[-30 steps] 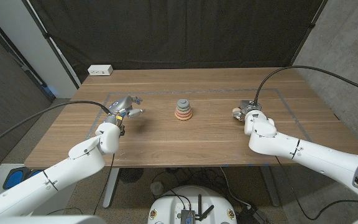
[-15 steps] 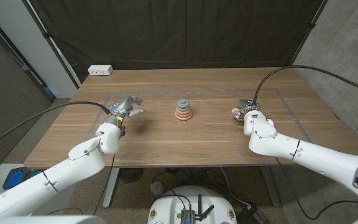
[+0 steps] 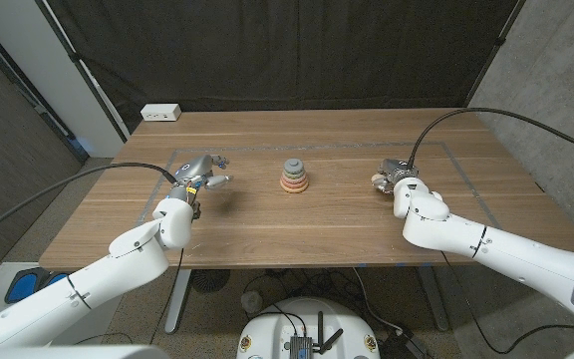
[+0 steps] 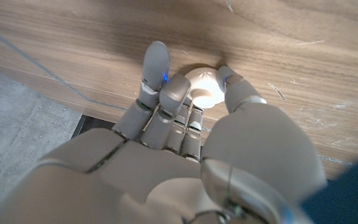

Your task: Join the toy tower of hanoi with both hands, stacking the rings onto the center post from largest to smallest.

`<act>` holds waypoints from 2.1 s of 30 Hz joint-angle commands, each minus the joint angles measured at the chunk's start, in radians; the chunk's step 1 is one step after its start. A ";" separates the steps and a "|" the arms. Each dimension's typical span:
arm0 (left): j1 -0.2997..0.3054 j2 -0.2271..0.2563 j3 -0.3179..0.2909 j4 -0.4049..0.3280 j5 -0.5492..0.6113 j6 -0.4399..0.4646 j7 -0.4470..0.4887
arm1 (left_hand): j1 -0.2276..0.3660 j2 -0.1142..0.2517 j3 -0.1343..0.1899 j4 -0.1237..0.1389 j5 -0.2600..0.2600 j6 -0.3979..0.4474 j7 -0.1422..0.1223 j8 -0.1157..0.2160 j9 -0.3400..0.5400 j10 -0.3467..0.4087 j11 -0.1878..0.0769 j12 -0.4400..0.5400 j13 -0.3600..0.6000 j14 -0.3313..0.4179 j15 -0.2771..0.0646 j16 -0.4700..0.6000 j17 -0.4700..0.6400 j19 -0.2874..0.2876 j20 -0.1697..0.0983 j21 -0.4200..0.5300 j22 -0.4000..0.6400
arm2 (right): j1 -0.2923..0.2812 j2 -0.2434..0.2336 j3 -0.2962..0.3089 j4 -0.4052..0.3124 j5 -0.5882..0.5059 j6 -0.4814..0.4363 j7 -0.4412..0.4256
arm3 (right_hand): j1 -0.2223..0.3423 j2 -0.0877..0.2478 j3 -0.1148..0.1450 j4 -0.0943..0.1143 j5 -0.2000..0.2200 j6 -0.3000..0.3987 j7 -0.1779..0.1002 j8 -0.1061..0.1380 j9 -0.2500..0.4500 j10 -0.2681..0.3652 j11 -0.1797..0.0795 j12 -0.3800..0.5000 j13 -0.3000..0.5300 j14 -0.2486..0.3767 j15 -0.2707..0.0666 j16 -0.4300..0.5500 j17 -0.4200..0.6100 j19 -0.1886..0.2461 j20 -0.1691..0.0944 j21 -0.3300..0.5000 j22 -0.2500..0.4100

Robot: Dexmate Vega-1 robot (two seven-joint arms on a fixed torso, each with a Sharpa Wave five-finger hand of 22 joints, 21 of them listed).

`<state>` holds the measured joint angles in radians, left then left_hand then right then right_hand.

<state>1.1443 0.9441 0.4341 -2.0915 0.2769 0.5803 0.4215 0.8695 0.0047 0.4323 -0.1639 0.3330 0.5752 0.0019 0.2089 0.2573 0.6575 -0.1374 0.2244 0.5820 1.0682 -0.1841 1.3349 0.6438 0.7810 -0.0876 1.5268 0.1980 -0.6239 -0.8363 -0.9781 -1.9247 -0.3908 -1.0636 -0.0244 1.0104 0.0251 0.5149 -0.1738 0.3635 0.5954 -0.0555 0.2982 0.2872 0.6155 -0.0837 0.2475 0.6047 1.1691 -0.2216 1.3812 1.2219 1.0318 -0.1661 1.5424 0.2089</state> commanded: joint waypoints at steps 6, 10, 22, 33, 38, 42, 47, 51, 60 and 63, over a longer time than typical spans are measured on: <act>0.008 0.000 -0.005 -0.007 0.004 -0.003 0.007 | -0.009 0.002 0.015 -0.002 0.005 0.013 -0.002 0.000 0.004 0.010 -0.002 0.000 0.003 -0.009 -0.036 -0.002 -0.007 0.002 -0.119 -0.001 0.003 | -0.019 -0.028 0.032 -0.061 -0.003 -0.011 -0.014 | 0.025 0.026 0.007 0.002 -0.007 0.028 -0.021 0.004 0.003 0.090 -0.063 0.001 0.013 0.007 0.001 0.007 0.000 0.008 -0.056 -0.002 0.002; 0.010 0.001 -0.006 -0.008 0.004 -0.003 0.008 | -0.010 0.002 0.018 -0.002 0.005 0.015 -0.002 0.000 0.005 0.011 -0.001 0.000 0.004 -0.005 -0.036 0.003 -0.003 0.003 -0.119 0.000 0.003 | -0.015 -0.038 0.029 -0.084 -0.012 -0.025 -0.005 | 0.029 0.026 0.009 0.003 -0.009 0.033 -0.020 0.006 0.004 0.094 -0.064 -0.001 0.017 0.005 0.001 0.006 -0.002 0.011 -0.056 -0.004 0.002; 0.018 0.001 -0.010 -0.013 0.003 -0.003 0.010 | -0.013 0.002 0.025 -0.003 0.005 0.019 -0.004 0.000 0.006 0.019 -0.001 0.000 0.004 -0.002 -0.036 0.008 0.000 0.002 -0.119 0.001 0.003 | -0.029 -0.069 0.056 -0.178 -0.015 -0.045 -0.008 | 0.049 0.034 0.018 0.002 -0.009 0.048 -0.012 0.010 0.003 0.125 -0.055 -0.001 0.026 0.001 0.001 0.006 -0.005 0.026 -0.057 -0.008 0.006; 0.025 0.004 -0.015 -0.019 0.002 0.000 0.010 | -0.013 0.002 0.028 -0.004 0.005 0.022 -0.002 0.000 0.008 0.020 -0.003 0.000 0.007 -0.003 -0.036 0.007 -0.003 0.004 -0.119 0.003 0.004 | -0.004 -0.103 0.042 -0.256 -0.044 -0.082 0.024 | 0.053 0.035 0.021 0.004 -0.008 0.055 -0.009 0.011 0.003 0.136 -0.053 -0.004 0.030 0.005 0.001 0.012 0.000 0.033 -0.056 -0.009 0.008; 0.028 0.005 -0.017 -0.021 0.001 -0.001 0.011 | -0.014 0.002 0.030 -0.003 0.005 0.023 -0.003 -0.001 0.008 0.022 -0.001 0.000 0.008 -0.004 -0.036 0.007 -0.003 0.004 -0.119 0.003 0.004 | 0.004 -0.115 0.045 -0.277 -0.042 -0.087 0.043 | 0.053 0.034 0.021 0.005 -0.008 0.060 -0.010 0.013 0.002 0.140 -0.054 -0.005 0.031 0.004 0.001 0.012 -0.001 0.033 -0.056 -0.010 0.007; 0.027 0.005 -0.015 -0.021 0.001 0.000 0.009 | -0.014 0.003 0.031 -0.004 0.005 0.024 -0.003 -0.001 0.008 0.025 -0.001 0.000 0.007 -0.004 -0.036 0.008 -0.003 0.005 -0.119 0.003 0.002 | 0.004 -0.123 0.049 -0.290 -0.041 -0.084 0.048 | 0.053 0.033 0.021 0.006 -0.008 0.064 -0.008 0.014 0.002 0.142 -0.053 -0.007 0.032 0.004 0.001 0.012 -0.001 0.033 -0.056 -0.012 0.007; 0.026 0.004 -0.015 -0.021 0.002 -0.002 0.009 | -0.014 0.002 0.033 -0.004 0.005 0.025 -0.003 -0.001 0.009 0.025 -0.002 0.000 0.008 -0.002 -0.036 0.010 0.000 0.004 -0.119 0.002 0.003 | -0.003 -0.132 0.064 -0.301 -0.033 -0.062 0.049 | 0.053 0.033 0.022 0.006 -0.009 0.065 -0.008 0.014 0.002 0.144 -0.051 -0.008 0.033 0.004 0.001 0.013 -0.001 0.034 -0.056 -0.012 0.008; 0.024 0.003 -0.013 -0.018 0.002 -0.004 0.008 | -0.015 0.002 0.034 -0.004 0.005 0.026 -0.003 0.000 0.009 0.026 -0.004 0.000 0.008 -0.003 -0.036 0.010 -0.001 0.006 -0.119 0.004 0.004 | 0.000 -0.135 0.059 -0.304 -0.040 -0.047 0.057 | 0.053 0.033 0.022 0.007 -0.009 0.066 -0.009 0.013 0.002 0.146 -0.051 -0.009 0.035 0.004 0.001 0.014 -0.001 0.033 -0.056 -0.014 0.006; 0.022 0.003 -0.013 -0.014 0.007 -0.012 0.013 | -0.016 0.001 0.035 -0.004 0.005 0.027 -0.003 -0.001 0.010 0.028 -0.005 -0.001 0.007 -0.002 -0.036 0.012 0.000 0.006 -0.119 0.004 0.004 | 0.002 -0.137 0.060 -0.303 -0.058 0.006 0.088 | 0.053 0.032 0.022 0.007 -0.009 0.067 -0.008 0.012 0.001 0.150 -0.050 -0.012 0.037 0.002 0.001 0.013 -0.003 0.035 -0.056 -0.013 0.008; 0.020 0.004 -0.012 -0.012 0.010 -0.012 0.011 | -0.016 0.000 0.036 -0.004 0.005 0.027 -0.003 -0.001 0.010 0.028 -0.006 0.000 0.009 -0.002 -0.036 0.013 0.000 0.006 -0.119 0.004 0.003 | -0.001 -0.138 0.069 -0.306 -0.063 0.035 0.095 | 0.054 0.032 0.022 0.007 -0.010 0.068 -0.008 0.012 0.001 0.151 -0.049 -0.013 0.038 0.001 0.001 0.012 -0.004 0.035 -0.056 -0.014 0.008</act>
<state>1.1691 0.9477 0.4194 -2.1101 0.2797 0.5756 0.4313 0.8634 0.0054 0.4597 -0.1698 0.3329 0.5933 -0.0020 0.2089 0.2625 0.6791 -0.1410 0.2245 0.5864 1.0682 -0.1841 1.3427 0.6418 0.7810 -0.0875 1.5268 0.1975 -0.6247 -0.9683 -0.9191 -2.2214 -0.4360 -1.0911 0.0429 1.0154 0.0202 0.5190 -0.1776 0.3482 0.6435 -0.0503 0.3074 0.2858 0.6708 -0.0714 0.2270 0.6049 1.1688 -0.2216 1.3882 1.2173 1.0582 -0.1784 1.5298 0.2116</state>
